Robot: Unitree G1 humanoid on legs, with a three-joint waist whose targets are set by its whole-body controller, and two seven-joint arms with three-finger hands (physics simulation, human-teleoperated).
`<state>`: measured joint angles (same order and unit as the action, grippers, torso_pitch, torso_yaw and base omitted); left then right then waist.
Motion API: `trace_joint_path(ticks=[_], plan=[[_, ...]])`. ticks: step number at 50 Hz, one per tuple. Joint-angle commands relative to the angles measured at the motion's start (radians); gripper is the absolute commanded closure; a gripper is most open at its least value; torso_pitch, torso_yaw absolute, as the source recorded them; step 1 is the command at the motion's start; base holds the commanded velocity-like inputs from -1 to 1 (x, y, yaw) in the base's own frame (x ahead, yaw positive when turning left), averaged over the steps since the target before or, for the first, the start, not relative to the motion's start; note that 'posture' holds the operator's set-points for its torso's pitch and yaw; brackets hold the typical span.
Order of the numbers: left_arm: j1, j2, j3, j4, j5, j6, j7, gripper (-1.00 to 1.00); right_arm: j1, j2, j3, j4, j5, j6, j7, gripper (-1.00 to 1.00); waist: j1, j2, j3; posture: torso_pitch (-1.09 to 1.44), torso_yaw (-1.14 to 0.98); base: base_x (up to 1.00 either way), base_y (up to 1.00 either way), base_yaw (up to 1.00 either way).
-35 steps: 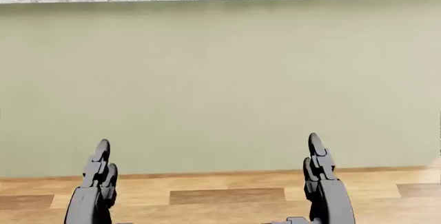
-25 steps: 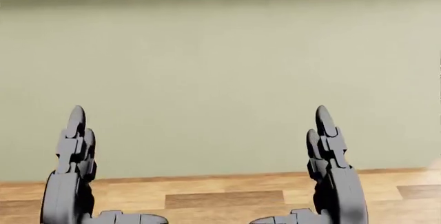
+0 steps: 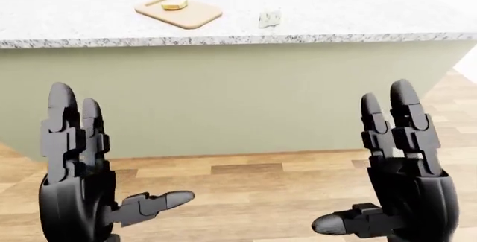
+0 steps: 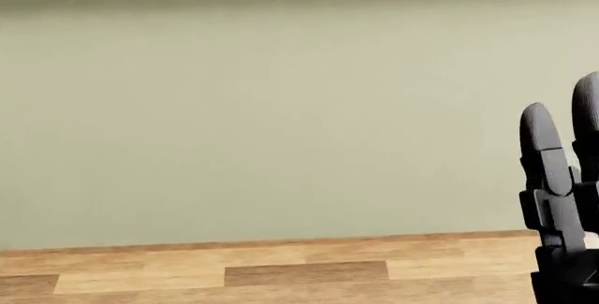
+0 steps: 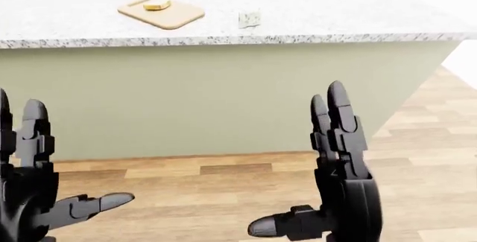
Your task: Pick up the wedge of cheese and place it on the slice of bread to prepare a simple cheese on bread dish.
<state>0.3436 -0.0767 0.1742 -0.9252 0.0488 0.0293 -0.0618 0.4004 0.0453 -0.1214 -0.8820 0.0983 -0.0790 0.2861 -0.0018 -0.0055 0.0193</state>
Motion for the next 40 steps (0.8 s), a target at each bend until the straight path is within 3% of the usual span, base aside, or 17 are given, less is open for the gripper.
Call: trace_joint_path(ticks=[1, 5, 14, 21, 26, 30, 34, 40], plan=[[0.006, -0.008, 0.007, -0.080, -0.026, -0.028, -0.021, -1.00, 0.005, 0.001, 0.012, -0.059, -0.008, -0.024, 0.035, -1.00, 0.001, 0.001, -0.009, 0.00, 0.00, 0.00, 0.00, 0.00], [0.046, -0.010, 0.008, -0.122, -0.036, -0.071, -0.021, -1.00, 0.038, 0.003, 0.027, -0.130, -0.015, -0.008, 0.062, -1.00, 0.000, 0.001, -0.005, 0.00, 0.00, 0.00, 0.00, 0.00], [0.124, 0.070, 0.005, -0.122, -0.084, -0.185, 0.057, -1.00, 0.027, 0.023, -0.001, -0.151, -0.031, 0.032, 0.069, -1.00, 0.001, 0.004, 0.001, 0.00, 0.00, 0.00, 0.00, 0.00], [0.116, 0.083, 0.001, -0.122, -0.083, -0.168, 0.071, -1.00, -0.002, 0.029, -0.012, -0.138, -0.045, 0.065, 0.044, -1.00, 0.004, 0.005, 0.001, 0.00, 0.00, 0.00, 0.00, 0.00], [0.125, 0.083, 0.011, -0.122, -0.082, -0.175, 0.047, -1.00, -0.002, 0.041, -0.091, -0.164, 0.055, 0.047, 0.022, -1.00, 0.005, 0.006, -0.002, 0.00, 0.00, 0.00, 0.00, 0.00], [0.174, 0.086, 0.067, -0.122, -0.101, -0.217, -0.015, -1.00, 0.009, 0.015, -0.116, -0.165, 0.080, 0.034, 0.005, -1.00, 0.005, 0.005, 0.000, 0.00, 0.00, 0.00, 0.00, 0.00], [0.276, 0.171, 0.198, -0.122, -0.286, -0.309, 0.037, -1.00, 0.030, -0.023, -0.146, -0.165, 0.120, 0.006, -0.025, -1.00, 0.003, 0.007, 0.001, 0.00, 0.00, 0.00, 0.00, 0.00], [0.301, 0.210, 0.176, -0.122, -0.286, -0.335, 0.078, -1.00, 0.036, -0.039, -0.134, -0.165, 0.103, -0.001, -0.047, -1.00, 0.006, 0.005, 0.003, 0.00, 0.00, 0.00, 0.00, 0.00]])
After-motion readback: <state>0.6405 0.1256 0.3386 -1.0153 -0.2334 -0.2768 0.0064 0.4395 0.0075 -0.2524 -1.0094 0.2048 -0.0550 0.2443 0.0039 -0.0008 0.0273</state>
